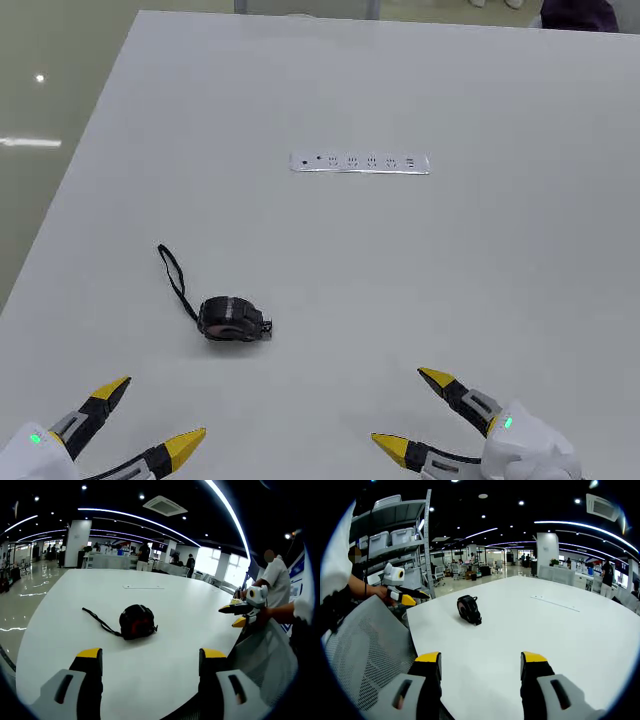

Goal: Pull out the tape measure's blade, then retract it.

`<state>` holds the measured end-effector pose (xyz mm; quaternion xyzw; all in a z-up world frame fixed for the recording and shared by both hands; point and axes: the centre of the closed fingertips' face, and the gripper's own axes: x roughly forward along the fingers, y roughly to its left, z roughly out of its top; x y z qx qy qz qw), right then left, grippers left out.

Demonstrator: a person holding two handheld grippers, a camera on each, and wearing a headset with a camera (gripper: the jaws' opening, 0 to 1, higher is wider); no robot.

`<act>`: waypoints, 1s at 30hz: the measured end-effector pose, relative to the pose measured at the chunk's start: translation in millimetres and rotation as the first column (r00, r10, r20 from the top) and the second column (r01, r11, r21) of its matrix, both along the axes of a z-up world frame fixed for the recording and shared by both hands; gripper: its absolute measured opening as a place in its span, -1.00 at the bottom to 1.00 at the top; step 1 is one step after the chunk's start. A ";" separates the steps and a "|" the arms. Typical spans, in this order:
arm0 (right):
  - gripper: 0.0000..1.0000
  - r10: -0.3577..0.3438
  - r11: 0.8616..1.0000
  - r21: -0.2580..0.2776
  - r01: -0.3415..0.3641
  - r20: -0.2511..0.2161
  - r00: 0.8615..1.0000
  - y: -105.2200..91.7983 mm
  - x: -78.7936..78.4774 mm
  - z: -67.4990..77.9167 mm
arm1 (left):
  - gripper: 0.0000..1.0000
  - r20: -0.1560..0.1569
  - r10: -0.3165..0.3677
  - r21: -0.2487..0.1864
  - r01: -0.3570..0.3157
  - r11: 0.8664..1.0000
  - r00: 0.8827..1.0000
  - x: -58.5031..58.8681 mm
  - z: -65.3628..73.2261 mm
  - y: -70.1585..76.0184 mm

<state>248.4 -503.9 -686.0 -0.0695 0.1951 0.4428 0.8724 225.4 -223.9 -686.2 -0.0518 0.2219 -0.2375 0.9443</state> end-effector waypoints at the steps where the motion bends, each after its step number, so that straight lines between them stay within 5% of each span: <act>1: 0.28 0.000 1.000 0.000 0.000 0.000 1.000 0.1 -0.1 0.0 | 0.54 0.000 0.000 0.000 0.000 1.000 1.000 0.0 0.2 -0.1; 30: 0.17 0.059 0.998 0.007 -0.059 -0.005 0.998 11.8 0.7 -2.9 | 0.52 -0.023 -0.041 0.034 0.042 0.999 0.999 2.7 -4.5 0.0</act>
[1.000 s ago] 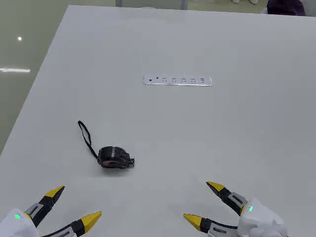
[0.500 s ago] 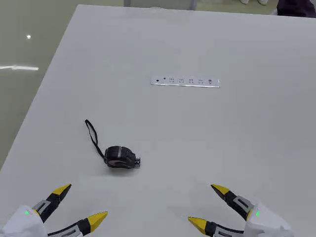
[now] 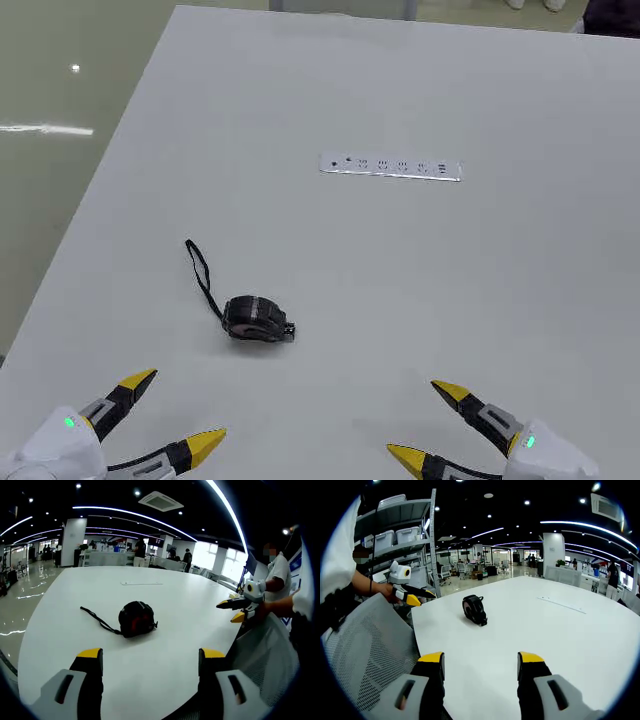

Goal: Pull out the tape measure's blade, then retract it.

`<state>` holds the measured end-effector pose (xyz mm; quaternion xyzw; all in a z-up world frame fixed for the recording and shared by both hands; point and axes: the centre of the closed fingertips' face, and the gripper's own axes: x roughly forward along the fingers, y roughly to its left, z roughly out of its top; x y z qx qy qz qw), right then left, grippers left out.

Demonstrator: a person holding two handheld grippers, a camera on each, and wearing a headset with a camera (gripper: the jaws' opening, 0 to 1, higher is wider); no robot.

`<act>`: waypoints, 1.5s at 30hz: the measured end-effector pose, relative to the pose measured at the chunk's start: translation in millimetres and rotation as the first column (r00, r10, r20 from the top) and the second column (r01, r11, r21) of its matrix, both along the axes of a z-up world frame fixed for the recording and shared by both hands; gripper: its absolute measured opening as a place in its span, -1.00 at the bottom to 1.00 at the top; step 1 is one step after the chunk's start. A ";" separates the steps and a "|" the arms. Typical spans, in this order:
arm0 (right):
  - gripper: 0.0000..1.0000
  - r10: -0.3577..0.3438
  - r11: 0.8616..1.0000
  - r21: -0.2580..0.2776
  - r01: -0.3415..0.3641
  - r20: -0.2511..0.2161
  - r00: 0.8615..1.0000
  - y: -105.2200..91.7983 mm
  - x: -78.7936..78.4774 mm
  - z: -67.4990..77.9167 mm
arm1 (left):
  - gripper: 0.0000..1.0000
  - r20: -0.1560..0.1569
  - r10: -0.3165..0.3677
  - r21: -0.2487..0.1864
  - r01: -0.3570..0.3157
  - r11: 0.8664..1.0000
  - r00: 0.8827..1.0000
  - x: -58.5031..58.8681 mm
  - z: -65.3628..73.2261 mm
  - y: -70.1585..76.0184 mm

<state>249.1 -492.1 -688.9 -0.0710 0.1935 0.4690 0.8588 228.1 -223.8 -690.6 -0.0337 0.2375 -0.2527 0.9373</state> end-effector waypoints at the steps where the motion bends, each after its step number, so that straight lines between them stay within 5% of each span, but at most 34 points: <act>1: 0.16 0.001 1.000 0.002 -0.001 0.001 1.000 0.4 0.3 0.3 | 0.52 -0.002 -0.002 0.002 0.002 1.000 1.000 0.2 -0.5 -0.1; 45: 0.09 0.111 0.994 0.013 -0.111 -0.035 0.993 36.5 23.0 -9.8 | 0.49 -0.028 -0.118 0.047 0.119 0.992 0.993 32.2 -7.7 -11.2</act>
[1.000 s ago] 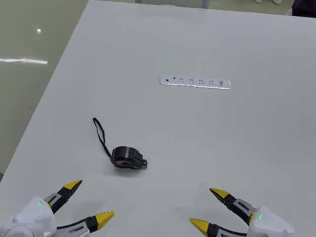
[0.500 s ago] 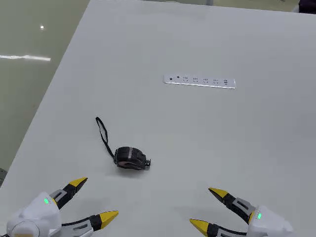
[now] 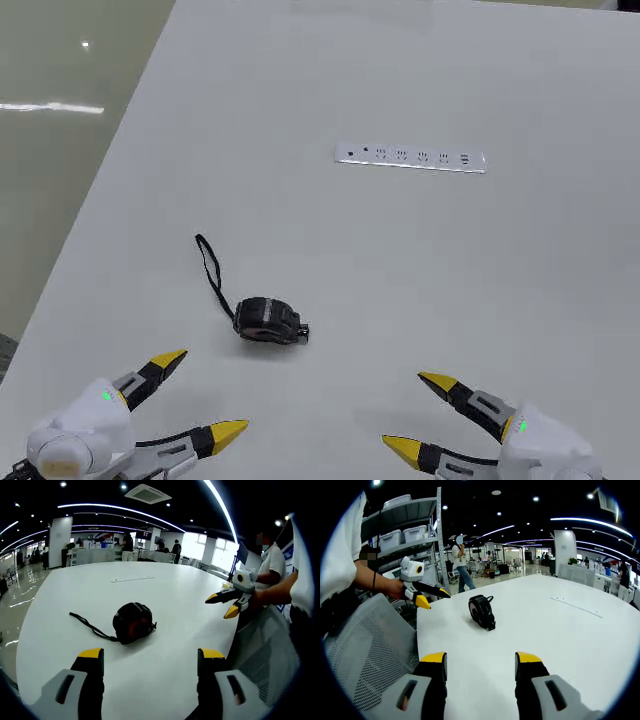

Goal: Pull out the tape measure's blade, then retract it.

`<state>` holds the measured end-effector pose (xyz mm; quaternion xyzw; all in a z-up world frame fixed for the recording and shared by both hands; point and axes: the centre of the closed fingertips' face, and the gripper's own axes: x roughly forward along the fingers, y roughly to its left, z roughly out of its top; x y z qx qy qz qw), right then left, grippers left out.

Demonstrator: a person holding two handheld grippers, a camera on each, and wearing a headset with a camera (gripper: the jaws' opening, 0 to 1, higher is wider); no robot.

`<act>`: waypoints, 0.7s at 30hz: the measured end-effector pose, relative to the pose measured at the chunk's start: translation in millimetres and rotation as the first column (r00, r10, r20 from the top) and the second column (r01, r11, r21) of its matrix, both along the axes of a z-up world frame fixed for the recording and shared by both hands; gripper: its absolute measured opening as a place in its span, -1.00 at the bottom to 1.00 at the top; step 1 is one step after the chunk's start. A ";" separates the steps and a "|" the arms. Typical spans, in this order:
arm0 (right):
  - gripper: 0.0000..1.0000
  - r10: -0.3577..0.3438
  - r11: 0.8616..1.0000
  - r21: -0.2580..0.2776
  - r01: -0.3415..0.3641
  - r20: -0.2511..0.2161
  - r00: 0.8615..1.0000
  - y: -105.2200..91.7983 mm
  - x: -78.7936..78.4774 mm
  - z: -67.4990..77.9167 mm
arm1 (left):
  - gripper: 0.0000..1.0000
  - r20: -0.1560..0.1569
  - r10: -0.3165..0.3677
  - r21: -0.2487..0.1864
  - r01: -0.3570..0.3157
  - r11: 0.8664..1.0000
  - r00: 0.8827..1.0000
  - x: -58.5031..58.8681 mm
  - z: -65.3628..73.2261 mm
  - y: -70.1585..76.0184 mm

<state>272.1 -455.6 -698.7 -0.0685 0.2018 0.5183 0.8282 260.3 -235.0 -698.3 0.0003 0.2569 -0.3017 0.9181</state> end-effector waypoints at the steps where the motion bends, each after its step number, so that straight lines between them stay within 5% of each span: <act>1: 0.09 0.003 1.000 -0.001 -0.003 -0.002 1.000 0.6 1.0 -1.1 | 0.48 0.000 0.000 0.000 0.000 1.000 1.000 0.9 0.0 0.3; 21: 0.04 0.044 0.999 0.000 -0.044 -0.009 0.999 14.2 12.6 -5.4 | 0.47 -0.002 -0.044 0.023 0.044 0.999 0.999 15.8 -2.7 -0.1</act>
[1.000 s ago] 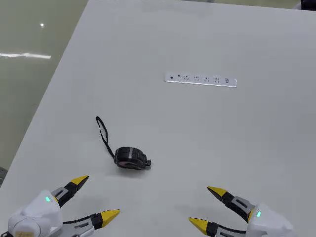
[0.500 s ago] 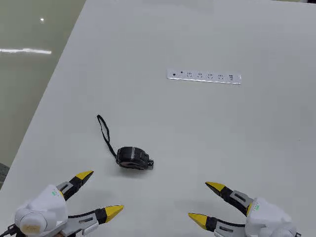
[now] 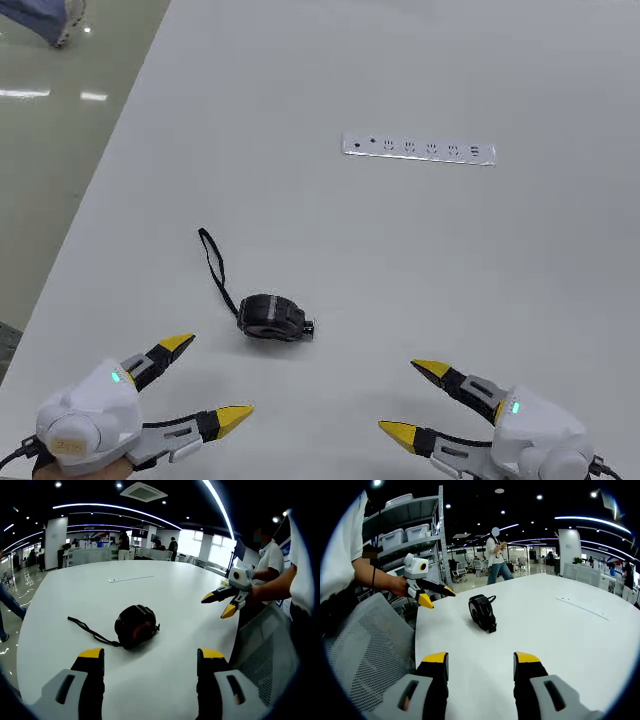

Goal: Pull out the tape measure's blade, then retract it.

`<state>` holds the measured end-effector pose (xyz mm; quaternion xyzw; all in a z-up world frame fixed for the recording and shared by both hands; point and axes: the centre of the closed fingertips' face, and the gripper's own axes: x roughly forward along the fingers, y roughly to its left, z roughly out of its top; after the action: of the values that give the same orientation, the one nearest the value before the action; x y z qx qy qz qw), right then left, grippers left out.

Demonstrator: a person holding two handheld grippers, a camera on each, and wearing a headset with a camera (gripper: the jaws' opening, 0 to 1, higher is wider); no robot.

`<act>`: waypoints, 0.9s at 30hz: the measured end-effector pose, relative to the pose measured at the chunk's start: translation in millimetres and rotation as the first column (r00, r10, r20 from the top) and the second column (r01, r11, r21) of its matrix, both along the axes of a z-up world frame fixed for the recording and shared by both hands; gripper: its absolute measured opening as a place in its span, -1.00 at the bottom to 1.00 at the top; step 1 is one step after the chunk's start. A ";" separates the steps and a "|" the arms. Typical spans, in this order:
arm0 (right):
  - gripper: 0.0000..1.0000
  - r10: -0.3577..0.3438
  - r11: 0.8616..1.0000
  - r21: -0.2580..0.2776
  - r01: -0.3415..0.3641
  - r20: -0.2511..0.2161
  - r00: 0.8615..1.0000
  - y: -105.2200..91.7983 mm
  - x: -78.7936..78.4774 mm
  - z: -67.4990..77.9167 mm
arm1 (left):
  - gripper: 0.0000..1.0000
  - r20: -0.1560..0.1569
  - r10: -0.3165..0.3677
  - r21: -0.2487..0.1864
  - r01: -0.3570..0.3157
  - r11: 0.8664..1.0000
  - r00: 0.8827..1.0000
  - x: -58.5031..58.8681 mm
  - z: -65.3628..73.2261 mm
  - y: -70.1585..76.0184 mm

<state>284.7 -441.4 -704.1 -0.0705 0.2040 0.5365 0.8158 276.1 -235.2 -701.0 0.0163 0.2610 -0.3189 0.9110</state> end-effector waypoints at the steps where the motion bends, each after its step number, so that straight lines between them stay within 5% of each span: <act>1: 0.04 0.002 1.000 0.000 -0.002 0.000 1.000 0.5 0.4 -0.1 | 0.47 0.000 -0.004 0.002 0.004 1.000 1.000 0.7 -0.3 -0.2; 27: -0.02 0.052 0.998 0.031 -0.053 0.016 0.999 27.1 11.5 -6.4 | 0.48 -0.023 -0.089 0.055 0.090 0.994 0.996 10.6 -18.2 -12.4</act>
<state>296.2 -414.3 -710.4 -0.0670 0.1875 0.5604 0.8040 286.8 -247.6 -719.2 0.0500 0.2781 -0.3522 0.8922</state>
